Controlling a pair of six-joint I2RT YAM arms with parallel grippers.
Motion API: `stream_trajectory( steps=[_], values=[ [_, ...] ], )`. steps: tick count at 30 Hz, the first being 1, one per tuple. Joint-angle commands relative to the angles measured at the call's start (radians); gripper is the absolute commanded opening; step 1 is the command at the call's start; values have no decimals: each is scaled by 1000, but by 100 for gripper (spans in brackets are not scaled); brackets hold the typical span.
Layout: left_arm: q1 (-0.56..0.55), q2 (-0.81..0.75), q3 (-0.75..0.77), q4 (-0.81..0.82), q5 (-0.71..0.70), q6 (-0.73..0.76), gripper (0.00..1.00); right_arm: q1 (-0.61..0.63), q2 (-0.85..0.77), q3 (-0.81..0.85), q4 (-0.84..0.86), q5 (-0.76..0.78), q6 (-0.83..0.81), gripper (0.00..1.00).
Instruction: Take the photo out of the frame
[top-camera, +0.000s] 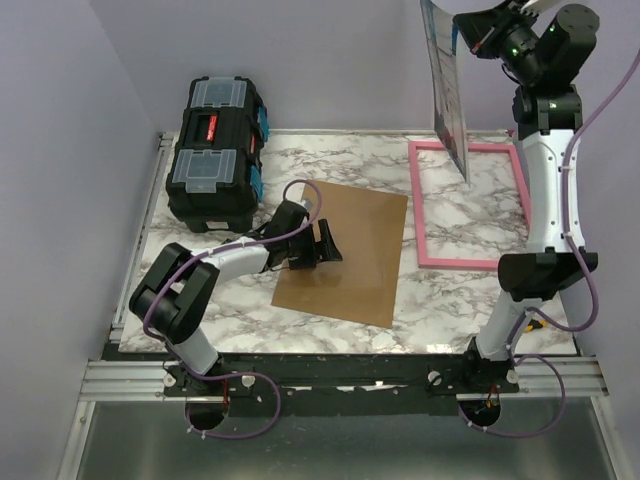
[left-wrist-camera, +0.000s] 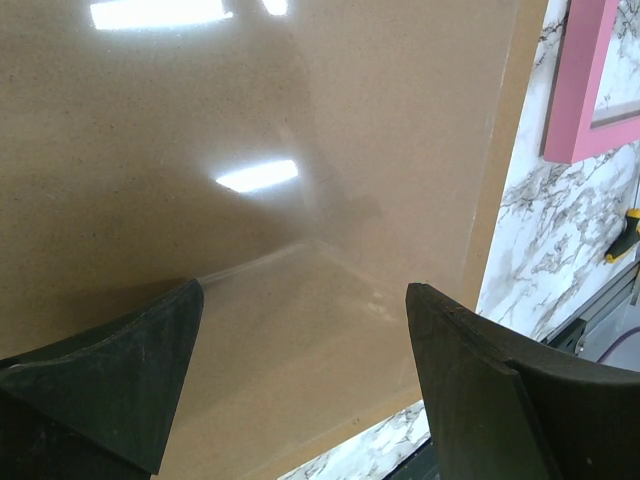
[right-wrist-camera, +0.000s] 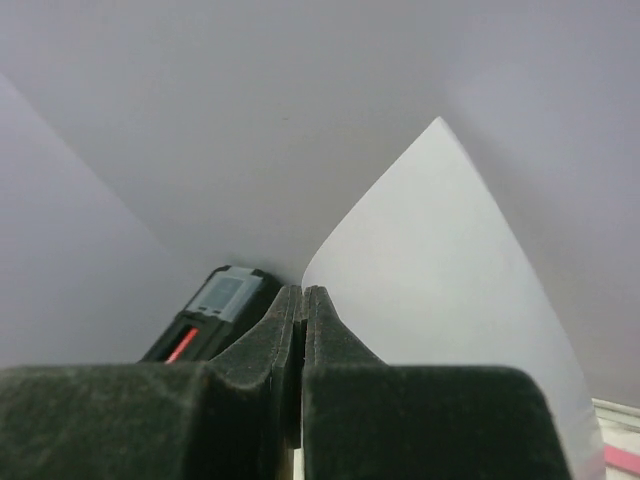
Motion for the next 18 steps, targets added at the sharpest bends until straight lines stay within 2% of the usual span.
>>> stream_trajectory(
  steps=[1, 5, 9, 14, 18],
  values=[
    [-18, 0, 24, -61, 25, 7, 86, -2, -123, -136, 133, -142, 113, 0],
    [-25, -70, 41, -71, 29, -7, 86, 14, -205, -246, 205, -203, 225, 1],
    [-25, -250, 30, -110, 9, -25, 86, 71, -283, -377, 271, -244, 336, 1],
    [-23, -583, 22, -269, -141, 3, 89, 209, -342, -487, 274, -247, 454, 1],
    [-7, -873, 25, -437, -274, 24, 91, 336, -410, -597, 346, -199, 546, 1]
  ],
)
